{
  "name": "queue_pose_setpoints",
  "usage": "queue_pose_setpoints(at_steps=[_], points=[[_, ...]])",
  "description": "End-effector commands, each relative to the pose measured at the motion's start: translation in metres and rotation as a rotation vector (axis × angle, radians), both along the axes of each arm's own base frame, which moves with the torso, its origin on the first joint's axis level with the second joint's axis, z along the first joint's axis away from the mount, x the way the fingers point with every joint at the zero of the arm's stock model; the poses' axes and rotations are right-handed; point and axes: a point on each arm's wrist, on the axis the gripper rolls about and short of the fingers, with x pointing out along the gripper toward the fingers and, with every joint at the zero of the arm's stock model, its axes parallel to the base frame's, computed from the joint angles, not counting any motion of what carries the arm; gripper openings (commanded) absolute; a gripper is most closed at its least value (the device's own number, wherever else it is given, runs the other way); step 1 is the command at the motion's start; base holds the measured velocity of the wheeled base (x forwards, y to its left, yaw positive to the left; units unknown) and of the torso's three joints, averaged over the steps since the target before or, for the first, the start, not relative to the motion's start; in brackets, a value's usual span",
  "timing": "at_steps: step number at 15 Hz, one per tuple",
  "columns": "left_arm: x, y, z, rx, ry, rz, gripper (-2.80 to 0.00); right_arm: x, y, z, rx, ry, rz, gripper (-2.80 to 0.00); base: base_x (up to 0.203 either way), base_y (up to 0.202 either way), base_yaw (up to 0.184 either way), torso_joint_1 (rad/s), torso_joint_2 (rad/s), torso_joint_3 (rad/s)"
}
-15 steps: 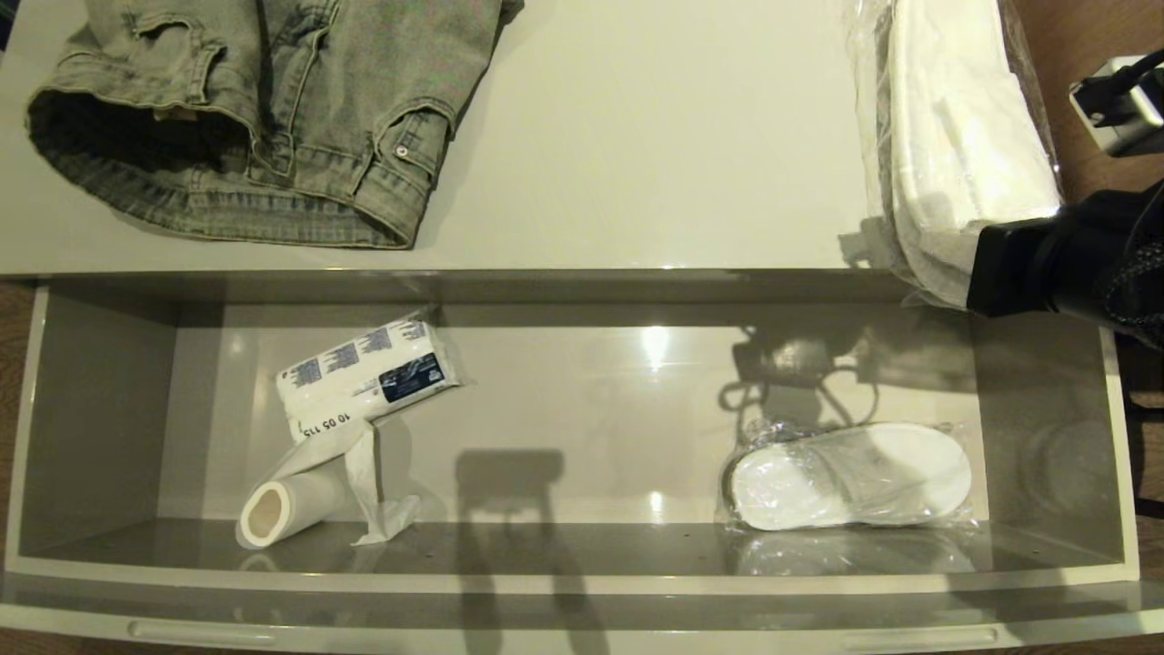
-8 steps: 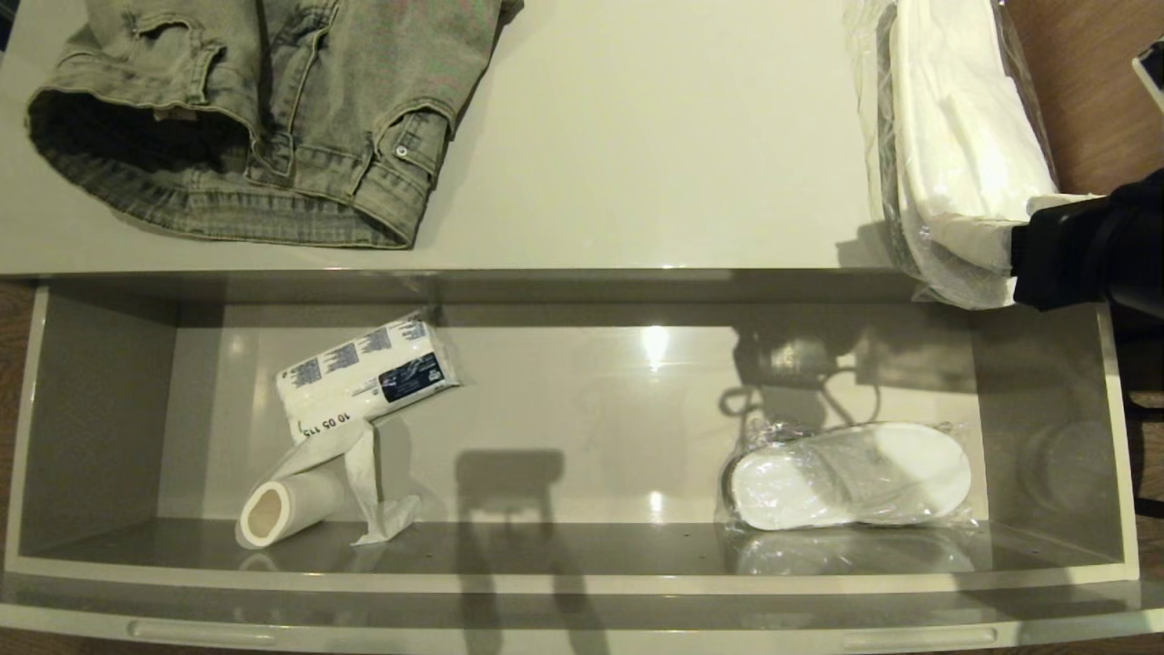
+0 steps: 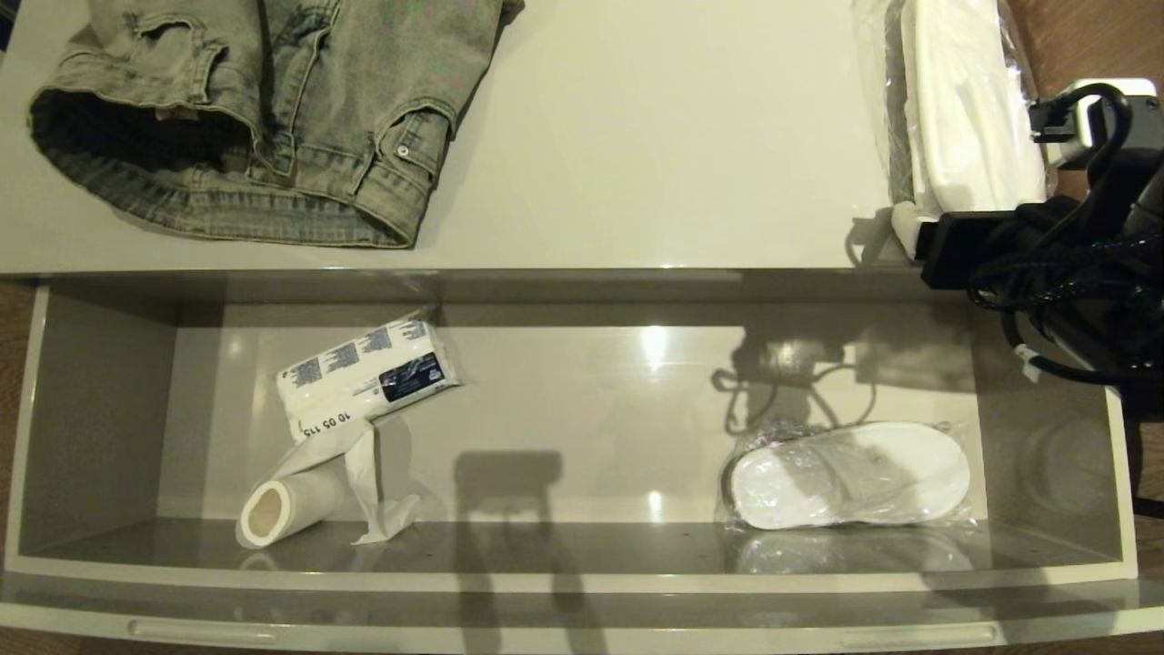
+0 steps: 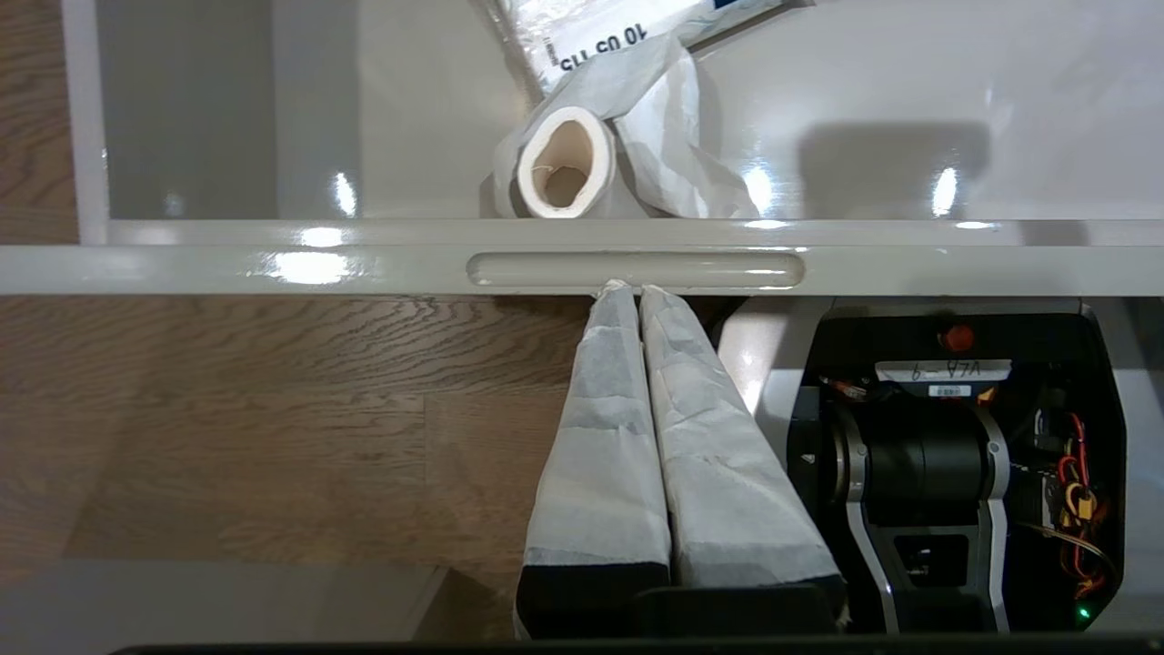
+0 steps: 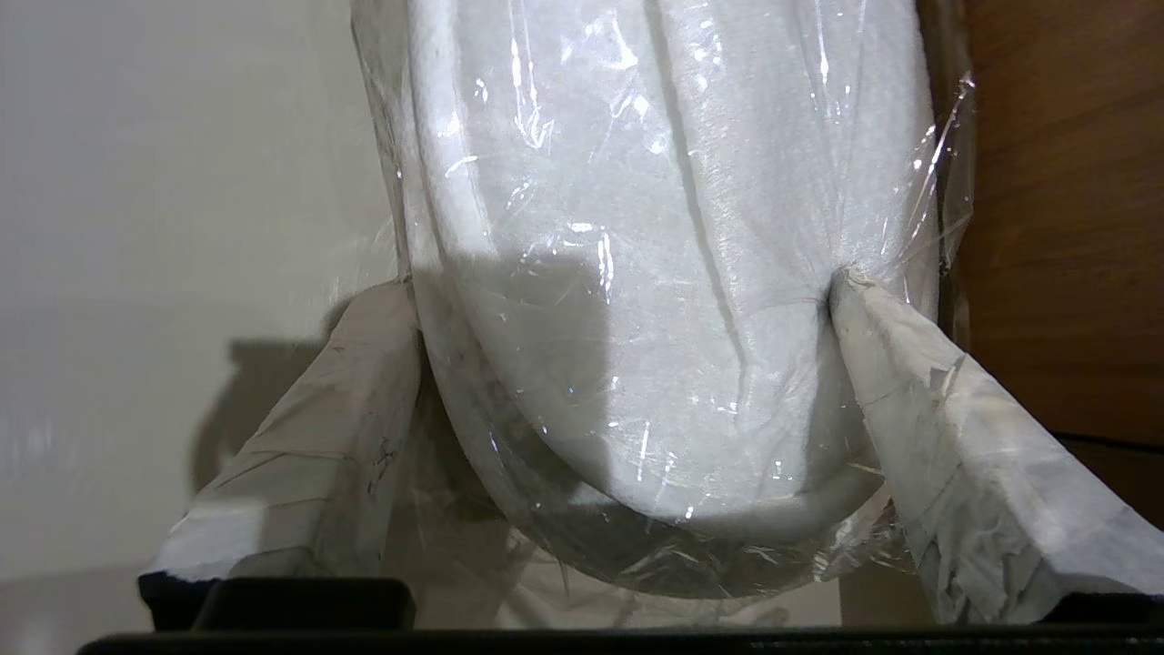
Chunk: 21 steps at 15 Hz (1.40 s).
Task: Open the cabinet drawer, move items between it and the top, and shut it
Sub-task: Pick up the disposable slippers on the table
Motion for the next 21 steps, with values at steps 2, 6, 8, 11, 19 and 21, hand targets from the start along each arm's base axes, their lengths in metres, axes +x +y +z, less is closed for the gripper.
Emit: queue_pose_setpoints(at_steps=[2, 6, 8, 11, 19, 21], points=[[0.000, 0.000, 0.000, 0.001, 0.001, 0.001, -2.80, 0.016, 0.005, -0.016, 0.007, -0.013, -0.050, 0.00, 0.000, 0.000, 0.000, 0.000, 0.00, 0.000], [0.000, 0.000, 0.000, 0.000, 0.001, 0.001, -2.80, -0.001, -0.002, 0.002, 0.018, -0.066, -0.049, 0.00, 0.000, 0.000, 0.000, 0.000, 0.00, 0.000], [0.000, 0.000, 0.000, 0.000, 0.001, 0.001, -2.80, 0.018, 0.006, -0.025, -0.043, 0.036, -0.044, 0.00, 0.000, 0.000, 0.000, 0.000, 0.00, 0.000], [0.000, 0.000, 0.000, 0.000, 0.001, 0.001, -2.80, 0.017, 0.006, -0.027, -0.056, 0.056, -0.040, -2.80, 0.000, 0.000, 0.000, 0.000, 0.00, 0.000], [0.000, 0.000, 0.000, 0.001, 0.001, 0.001, -2.80, -0.023, -0.011, 0.009, -0.067, 0.054, -0.028, -2.80, 0.000, 0.000, 0.000, 0.000, 0.00, 0.000], [0.000, 0.000, 0.000, 0.001, 0.001, 0.001, -2.80, -0.045, -0.018, 0.019, -0.085, 0.108, 0.003, -2.80, 0.000, 0.000, 0.000, 0.000, 0.00, 0.000]])
